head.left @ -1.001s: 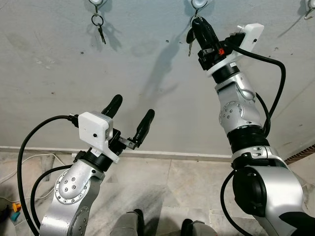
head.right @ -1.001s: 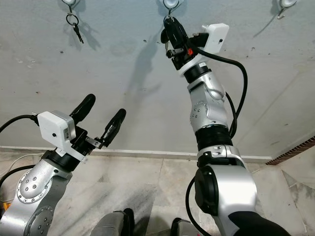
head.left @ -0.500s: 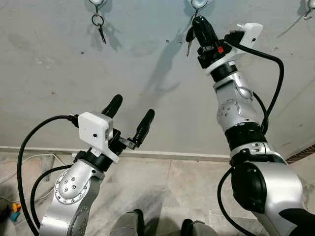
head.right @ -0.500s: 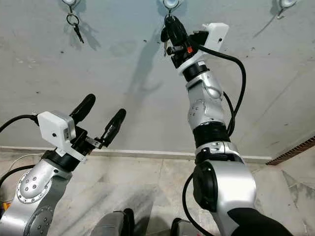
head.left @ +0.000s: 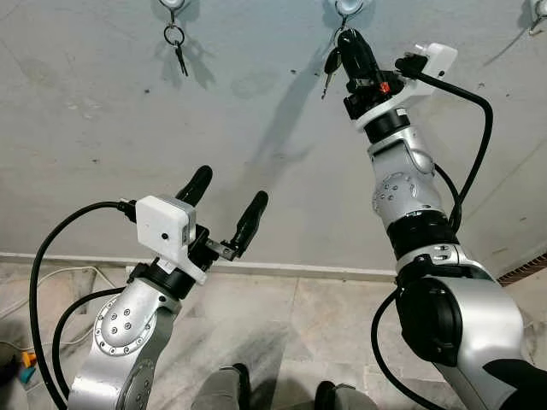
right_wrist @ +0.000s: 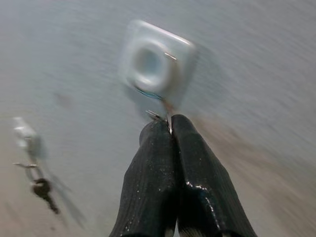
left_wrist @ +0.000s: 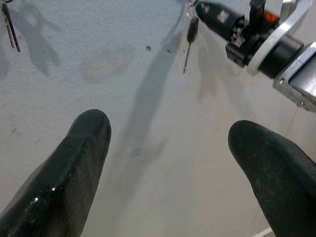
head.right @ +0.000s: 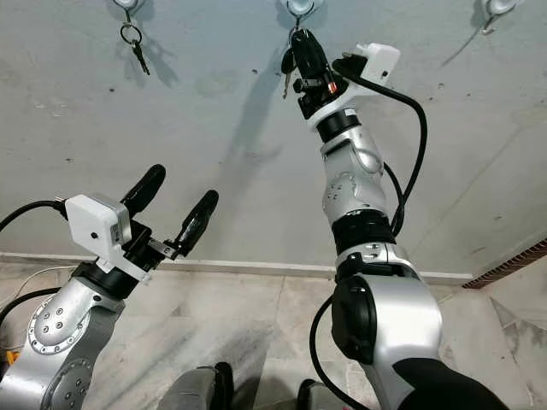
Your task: Hang keys on a hook
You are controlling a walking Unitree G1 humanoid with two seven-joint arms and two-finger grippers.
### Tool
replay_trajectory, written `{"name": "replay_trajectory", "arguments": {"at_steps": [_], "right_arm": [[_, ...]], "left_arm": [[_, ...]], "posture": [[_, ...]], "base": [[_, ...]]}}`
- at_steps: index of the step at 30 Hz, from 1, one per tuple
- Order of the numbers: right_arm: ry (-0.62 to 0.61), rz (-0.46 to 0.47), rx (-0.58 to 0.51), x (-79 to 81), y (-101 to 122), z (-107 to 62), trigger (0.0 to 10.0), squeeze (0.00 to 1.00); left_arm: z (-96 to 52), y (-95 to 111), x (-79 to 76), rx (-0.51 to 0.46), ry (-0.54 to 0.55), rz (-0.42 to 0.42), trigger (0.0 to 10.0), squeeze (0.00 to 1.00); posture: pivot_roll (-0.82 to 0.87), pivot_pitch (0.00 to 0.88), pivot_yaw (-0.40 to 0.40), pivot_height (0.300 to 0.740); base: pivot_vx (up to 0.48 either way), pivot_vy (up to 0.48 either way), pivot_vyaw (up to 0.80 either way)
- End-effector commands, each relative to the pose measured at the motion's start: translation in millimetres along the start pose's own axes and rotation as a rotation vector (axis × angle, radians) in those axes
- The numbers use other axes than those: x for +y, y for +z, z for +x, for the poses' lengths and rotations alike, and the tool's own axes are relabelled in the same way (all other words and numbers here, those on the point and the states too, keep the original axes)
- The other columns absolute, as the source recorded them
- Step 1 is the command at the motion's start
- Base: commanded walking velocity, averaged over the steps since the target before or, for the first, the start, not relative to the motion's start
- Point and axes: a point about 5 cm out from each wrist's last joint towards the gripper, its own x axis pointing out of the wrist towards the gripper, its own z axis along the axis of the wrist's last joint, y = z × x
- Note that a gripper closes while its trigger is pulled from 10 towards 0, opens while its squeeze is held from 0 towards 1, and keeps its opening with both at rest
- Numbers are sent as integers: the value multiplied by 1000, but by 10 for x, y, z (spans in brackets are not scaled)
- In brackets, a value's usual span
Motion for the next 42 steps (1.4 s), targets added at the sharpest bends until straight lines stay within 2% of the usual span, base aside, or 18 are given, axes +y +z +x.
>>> {"name": "replay_trajectory", "arguments": {"at_steps": [1,16,17,20,27,32,34,37,40,42], "right_arm": [[-26,16,6,-27,-19,-15,10000,0],[-63,25,35,-63,-112,-84,10000,0],[-68,21,39,-64,-119,-88,10000,976],[-83,-25,52,-64,-143,-103,10000,1000],[-86,-65,71,-59,-157,-108,10000,1000],[-92,-166,78,-66,-141,-133,10000,1000],[-95,-175,77,-72,-137,-140,10000,1000],[-127,-256,81,-135,-114,-208,10000,1000],[-132,-288,85,-151,-110,-232,10000,1000],[-193,-407,128,-276,-130,-385,10000,1000]], "left_arm": [[-33,-7,0,16,1,7,10000,0],[-32,-9,0,19,0,7,10000,0],[-31,-10,1,19,0,7,10000,0],[-28,-11,-1,19,0,7,10000,0],[-25,-15,-1,20,1,7,10000,0],[-10,-26,-11,18,0,5,10000,0],[-8,-29,-12,18,0,5,10000,0],[9,-57,-16,18,0,0,10000,0],[13,-73,-18,20,1,-2,10000,0],[13,-137,-7,34,12,1,10000,0]], "posture": [[249,231,56,740],[246,233,59,740],[245,233,58,740],[245,233,58,740],[242,233,59,740],[229,229,54,740],[229,229,54,740],[215,225,49,740],[203,222,46,740],[185,216,42,740]], "base": [[0,0,0],[0,0,0],[0,0,0],[0,0,0],[0,0,0],[0,0,0],[0,0,0],[0,0,0],[0,0,0],[0,0,0]]}}
